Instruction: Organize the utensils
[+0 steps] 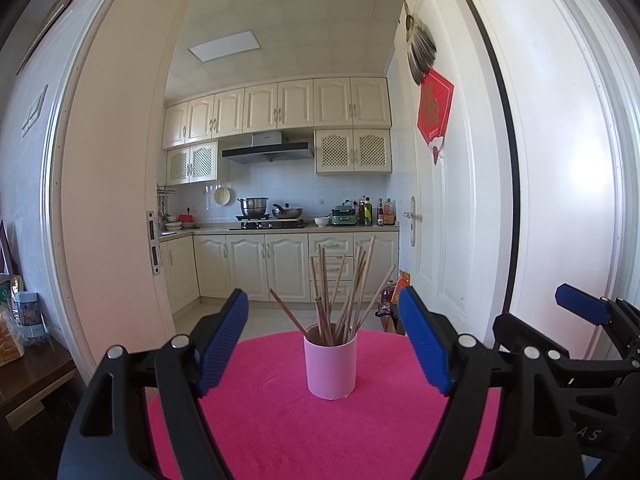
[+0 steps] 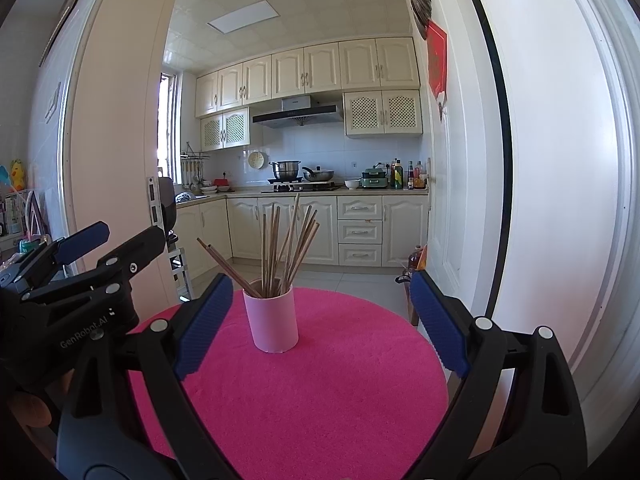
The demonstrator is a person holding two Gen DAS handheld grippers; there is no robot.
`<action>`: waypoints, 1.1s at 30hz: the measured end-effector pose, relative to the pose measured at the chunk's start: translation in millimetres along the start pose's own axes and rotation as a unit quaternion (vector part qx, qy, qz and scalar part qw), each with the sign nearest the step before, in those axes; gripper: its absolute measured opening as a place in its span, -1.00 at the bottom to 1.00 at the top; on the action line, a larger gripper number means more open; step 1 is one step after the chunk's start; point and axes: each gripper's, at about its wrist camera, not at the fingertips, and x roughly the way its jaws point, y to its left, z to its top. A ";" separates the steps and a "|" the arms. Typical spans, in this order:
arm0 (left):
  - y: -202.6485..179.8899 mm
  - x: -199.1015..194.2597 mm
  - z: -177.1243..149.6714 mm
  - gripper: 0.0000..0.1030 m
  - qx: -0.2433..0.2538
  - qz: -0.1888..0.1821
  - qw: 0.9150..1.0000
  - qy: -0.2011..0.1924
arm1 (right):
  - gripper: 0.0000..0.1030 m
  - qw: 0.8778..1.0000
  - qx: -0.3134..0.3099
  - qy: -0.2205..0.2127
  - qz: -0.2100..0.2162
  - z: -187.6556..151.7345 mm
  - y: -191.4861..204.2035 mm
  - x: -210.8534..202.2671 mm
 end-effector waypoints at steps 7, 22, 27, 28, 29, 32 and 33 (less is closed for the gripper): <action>0.0 0.0 -0.9 0.48 -0.001 0.001 1.000 0.000 | 0.72 1.000 -0.001 0.000 0.001 1.8 0.1 2.9; 1.0 1.1 -2.5 0.48 -0.001 0.003 1.000 0.002 | 0.72 1.000 -0.001 0.002 0.002 3.7 0.8 6.8; 2.7 1.4 -4.3 0.48 -0.002 0.005 1.000 0.003 | 0.72 1.000 0.000 0.004 0.005 3.6 2.0 8.2; 2.8 1.3 -3.6 0.48 -0.002 0.006 1.000 0.002 | 0.72 1.000 0.000 0.004 0.006 3.8 2.1 8.3; 3.3 1.0 -3.8 0.48 -0.002 0.006 1.000 0.002 | 0.72 1.000 -0.001 0.004 0.006 3.8 1.6 8.3; 4.2 1.8 -2.7 0.48 -0.003 0.006 1.000 0.003 | 0.72 1.000 -0.001 0.004 0.007 3.4 2.2 9.3; 4.5 2.6 -1.6 0.48 -0.004 0.007 1.000 0.004 | 0.72 1.000 -0.001 0.005 0.008 3.3 2.4 10.0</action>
